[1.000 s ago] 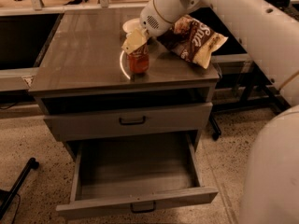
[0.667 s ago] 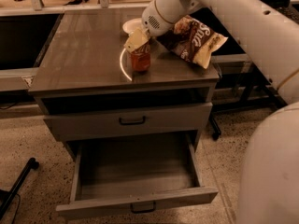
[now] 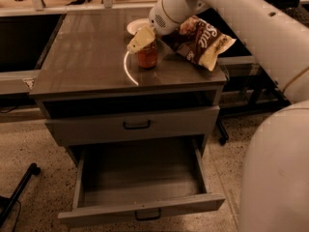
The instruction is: Pick coke can from middle drawer and place on counter
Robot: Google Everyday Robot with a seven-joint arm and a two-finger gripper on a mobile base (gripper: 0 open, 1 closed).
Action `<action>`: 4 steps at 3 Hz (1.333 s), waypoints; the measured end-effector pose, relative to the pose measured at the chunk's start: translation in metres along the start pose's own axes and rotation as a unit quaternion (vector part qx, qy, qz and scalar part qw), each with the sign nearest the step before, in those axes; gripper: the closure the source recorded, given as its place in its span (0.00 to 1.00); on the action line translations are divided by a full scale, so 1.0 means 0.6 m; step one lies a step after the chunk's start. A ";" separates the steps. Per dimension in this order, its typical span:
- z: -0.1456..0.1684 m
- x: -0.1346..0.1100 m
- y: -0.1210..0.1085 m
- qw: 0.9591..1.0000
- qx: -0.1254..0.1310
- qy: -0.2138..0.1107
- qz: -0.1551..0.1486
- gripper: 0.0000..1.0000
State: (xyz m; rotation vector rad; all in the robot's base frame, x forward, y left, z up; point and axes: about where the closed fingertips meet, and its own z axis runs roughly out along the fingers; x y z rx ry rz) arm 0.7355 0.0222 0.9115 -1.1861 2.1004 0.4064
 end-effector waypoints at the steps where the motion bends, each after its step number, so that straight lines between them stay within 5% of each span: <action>1: 0.005 0.003 -0.007 1.000 0.000 0.000 0.004 0.00; 4: -0.099 -0.043 0.060 0.997 0.006 -0.006 -0.077 0.00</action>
Offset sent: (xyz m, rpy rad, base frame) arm -0.0064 -0.0097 0.0276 -0.0468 -0.0391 0.0266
